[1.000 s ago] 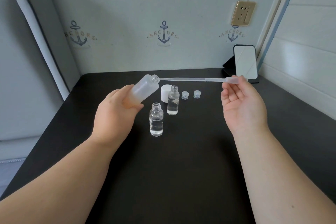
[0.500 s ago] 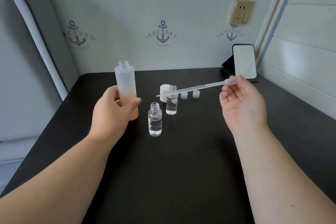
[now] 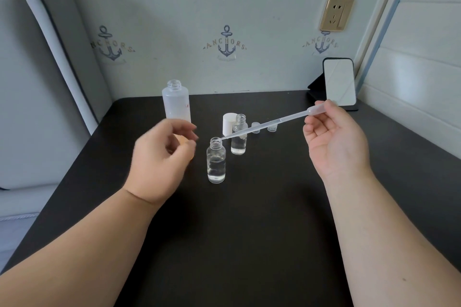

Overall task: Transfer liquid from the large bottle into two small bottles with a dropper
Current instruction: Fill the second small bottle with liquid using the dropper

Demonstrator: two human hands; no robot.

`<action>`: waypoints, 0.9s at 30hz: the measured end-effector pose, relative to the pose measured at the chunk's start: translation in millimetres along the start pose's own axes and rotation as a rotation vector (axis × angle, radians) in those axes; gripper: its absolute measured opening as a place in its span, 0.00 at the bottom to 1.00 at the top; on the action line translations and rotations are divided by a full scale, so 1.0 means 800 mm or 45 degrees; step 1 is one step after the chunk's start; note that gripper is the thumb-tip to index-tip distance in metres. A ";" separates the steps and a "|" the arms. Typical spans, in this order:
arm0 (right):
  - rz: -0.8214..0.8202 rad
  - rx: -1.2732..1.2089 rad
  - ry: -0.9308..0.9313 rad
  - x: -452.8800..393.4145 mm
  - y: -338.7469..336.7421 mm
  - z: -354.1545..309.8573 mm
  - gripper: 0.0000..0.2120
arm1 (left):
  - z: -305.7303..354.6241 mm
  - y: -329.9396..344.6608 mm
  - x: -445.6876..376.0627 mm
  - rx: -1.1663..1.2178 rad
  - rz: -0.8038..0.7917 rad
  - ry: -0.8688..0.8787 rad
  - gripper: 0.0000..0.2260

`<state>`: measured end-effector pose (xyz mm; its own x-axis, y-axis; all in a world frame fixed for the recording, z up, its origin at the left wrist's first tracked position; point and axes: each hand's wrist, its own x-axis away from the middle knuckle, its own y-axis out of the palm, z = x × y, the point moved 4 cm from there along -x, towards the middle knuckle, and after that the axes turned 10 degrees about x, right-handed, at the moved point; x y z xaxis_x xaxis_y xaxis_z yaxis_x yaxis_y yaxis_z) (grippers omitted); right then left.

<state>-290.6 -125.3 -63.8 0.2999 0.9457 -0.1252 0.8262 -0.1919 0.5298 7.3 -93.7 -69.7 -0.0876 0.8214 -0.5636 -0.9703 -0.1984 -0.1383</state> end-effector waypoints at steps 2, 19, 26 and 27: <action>0.004 0.007 0.000 0.000 0.000 -0.001 0.15 | -0.006 0.012 0.001 -0.125 -0.236 -0.073 0.10; 0.049 0.028 -0.119 0.003 -0.001 -0.015 0.09 | -0.020 0.029 0.001 -0.400 -0.569 -0.124 0.09; 0.035 0.027 -0.150 0.002 0.000 -0.016 0.09 | -0.021 0.030 0.000 -0.404 -0.583 -0.097 0.10; 0.030 0.028 -0.154 0.002 0.001 -0.016 0.09 | -0.021 0.030 0.000 -0.406 -0.586 -0.094 0.09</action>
<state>-295.8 -120.3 -52.9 0.3735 0.9025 -0.2144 0.8283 -0.2203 0.5152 -12.1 -107.4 -86.9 0.3019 0.8944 -0.3300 -0.7968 0.0467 -0.6024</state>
